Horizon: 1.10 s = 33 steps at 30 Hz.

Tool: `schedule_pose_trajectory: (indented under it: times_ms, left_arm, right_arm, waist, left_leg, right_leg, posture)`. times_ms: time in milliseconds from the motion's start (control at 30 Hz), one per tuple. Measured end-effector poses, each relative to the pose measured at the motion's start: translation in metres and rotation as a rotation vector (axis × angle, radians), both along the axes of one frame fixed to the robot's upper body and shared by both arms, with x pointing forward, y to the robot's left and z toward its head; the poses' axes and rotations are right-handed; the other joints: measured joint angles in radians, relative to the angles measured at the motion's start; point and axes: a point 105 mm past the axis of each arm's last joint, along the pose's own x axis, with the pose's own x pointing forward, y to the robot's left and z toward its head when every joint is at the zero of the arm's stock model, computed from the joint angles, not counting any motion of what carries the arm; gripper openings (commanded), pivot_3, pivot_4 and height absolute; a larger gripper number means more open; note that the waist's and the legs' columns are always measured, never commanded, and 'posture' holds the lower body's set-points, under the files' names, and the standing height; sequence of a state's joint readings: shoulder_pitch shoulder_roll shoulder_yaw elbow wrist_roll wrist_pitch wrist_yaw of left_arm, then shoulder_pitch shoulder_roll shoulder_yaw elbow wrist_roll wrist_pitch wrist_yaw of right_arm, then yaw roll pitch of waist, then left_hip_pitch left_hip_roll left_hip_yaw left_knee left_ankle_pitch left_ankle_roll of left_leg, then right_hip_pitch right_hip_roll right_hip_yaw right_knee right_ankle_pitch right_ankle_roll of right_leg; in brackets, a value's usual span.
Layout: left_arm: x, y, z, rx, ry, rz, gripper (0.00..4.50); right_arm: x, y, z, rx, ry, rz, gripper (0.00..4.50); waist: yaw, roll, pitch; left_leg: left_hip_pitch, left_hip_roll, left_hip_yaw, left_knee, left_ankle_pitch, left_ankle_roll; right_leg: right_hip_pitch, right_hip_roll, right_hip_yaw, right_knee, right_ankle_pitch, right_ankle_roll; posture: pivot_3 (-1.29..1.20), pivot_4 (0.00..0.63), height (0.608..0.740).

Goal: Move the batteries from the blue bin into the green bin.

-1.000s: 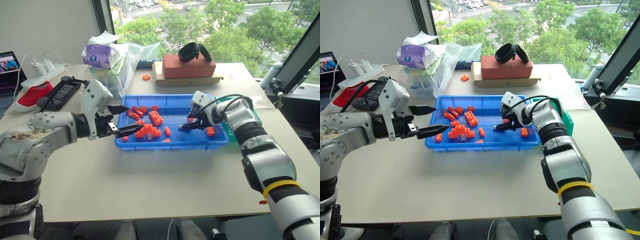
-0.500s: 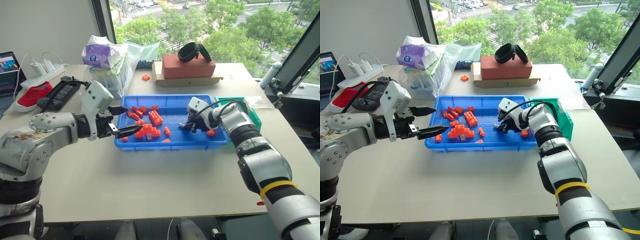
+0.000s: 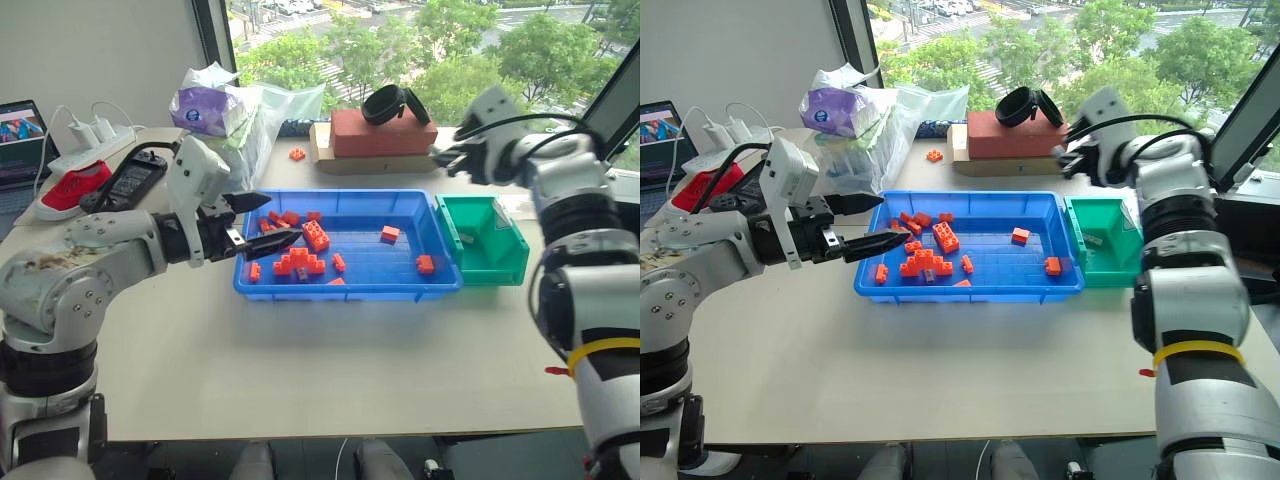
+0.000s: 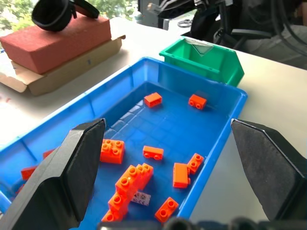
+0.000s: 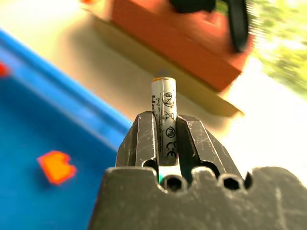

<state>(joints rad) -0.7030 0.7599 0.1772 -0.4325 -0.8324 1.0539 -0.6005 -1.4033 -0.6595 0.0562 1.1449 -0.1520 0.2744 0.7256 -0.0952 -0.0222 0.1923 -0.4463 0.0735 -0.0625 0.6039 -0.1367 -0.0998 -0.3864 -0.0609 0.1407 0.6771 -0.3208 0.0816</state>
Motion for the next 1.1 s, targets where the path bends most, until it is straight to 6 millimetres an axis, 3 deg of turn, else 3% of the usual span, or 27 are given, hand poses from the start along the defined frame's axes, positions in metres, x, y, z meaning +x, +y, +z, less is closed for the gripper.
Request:
schedule_pose_trajectory:
  times_ms: [100,267,333,433,633,767,833,967,1033,1100]
  left_arm:
    - [-0.001,-0.003,-0.001,-0.004,0.009,-0.018,4.50]
    - [0.001,0.000,-0.001,-0.006,0.020,-0.014,4.50]
    - [0.002,0.000,0.000,-0.009,0.021,-0.012,4.50]
    - [0.002,0.001,0.001,-0.003,0.025,-0.009,4.50]
    - [0.002,0.003,0.001,0.010,0.029,-0.003,4.50]
    - [0.002,0.010,0.002,0.036,0.028,0.025,4.50]
    - [0.002,0.016,-0.001,0.051,0.041,0.047,4.50]
    - [-0.001,0.036,-0.009,0.086,0.067,0.123,4.50]
    - [-0.006,0.052,-0.013,0.109,0.082,0.183,4.50]
    - [-0.009,0.065,-0.015,0.113,0.092,0.231,4.50]
  right_arm:
    - [-0.001,-0.011,-0.029,0.003,0.079,-0.050,0.26]
    - [-0.003,-0.019,-0.044,-0.040,0.128,-0.071,0.26]
    - [-0.005,-0.021,-0.055,-0.069,0.163,-0.071,1.26]
    - [-0.009,-0.026,-0.077,-0.096,0.229,-0.081,2.20]
    - [-0.010,-0.028,-0.077,-0.101,0.239,-0.078,4.30]
    - [-0.008,-0.023,-0.055,-0.126,0.183,-0.053,4.43]
    - [-0.007,-0.008,-0.036,-0.136,0.137,0.018,4.43]
    - [-0.019,0.079,0.003,-0.109,0.032,0.401,4.43]
    - [-0.034,0.129,0.005,-0.071,0.029,0.603,4.43]
    - [-0.045,0.162,-0.007,-0.040,0.068,0.731,4.43]
  waist:
    - [-0.012,0.001,0.000]
    - [-0.020,0.001,0.001]
    - [-0.020,0.001,0.001]
    - [-0.020,0.001,0.001]
    - [-0.025,0.001,0.001]
    - [-0.027,0.001,0.001]
    - [-0.030,0.002,0.001]
    - [-0.041,0.002,0.001]
    - [-0.044,0.002,0.001]
    - [-0.038,0.002,0.001]
  left_leg:
    - [0.001,0.000,0.000,0.000,0.000,0.000]
    - [0.001,0.000,0.000,0.000,0.000,0.000]
    - [0.001,0.000,0.000,0.000,0.000,0.000]
    - [0.000,0.000,0.000,0.000,0.000,0.000]
    - [0.001,0.000,0.000,0.000,0.000,0.000]
    - [0.001,0.000,0.000,0.000,0.000,-0.001]
    - [0.001,0.000,0.000,0.000,0.000,0.000]
    - [0.002,0.000,0.000,-0.001,0.000,-0.001]
    - [0.002,0.000,0.000,-0.001,0.000,-0.001]
    - [0.002,0.000,-0.001,-0.001,0.001,-0.001]
  right_leg:
    - [-0.001,0.000,0.001,0.002,0.000,0.000]
    - [-0.001,0.000,0.001,0.002,0.000,0.000]
    - [0.000,0.000,0.000,0.002,0.000,0.000]
    - [0.000,0.000,0.000,0.002,0.000,0.000]
    - [0.000,0.000,0.001,0.002,0.000,0.000]
    - [-0.001,0.000,0.001,0.002,0.000,0.000]
    - [-0.001,0.000,0.001,0.002,0.000,0.000]
    - [-0.001,0.001,0.000,0.004,0.000,0.000]
    - [-0.001,0.001,0.000,0.004,0.000,0.000]
    - [-0.001,0.001,0.000,0.004,0.000,0.000]
  posture:
    - [0.00,0.150,0.740]
    - [0.00,0.150,0.740]
    - [0.00,0.150,0.740]
    - [0.00,0.150,0.740]
    - [0.00,0.150,0.740]
    - [0.00,0.150,0.740]
    - [0.00,0.150,0.740]
    - [0.00,0.150,0.740]
    - [0.00,0.150,0.740]
    - [0.00,0.150,0.740]
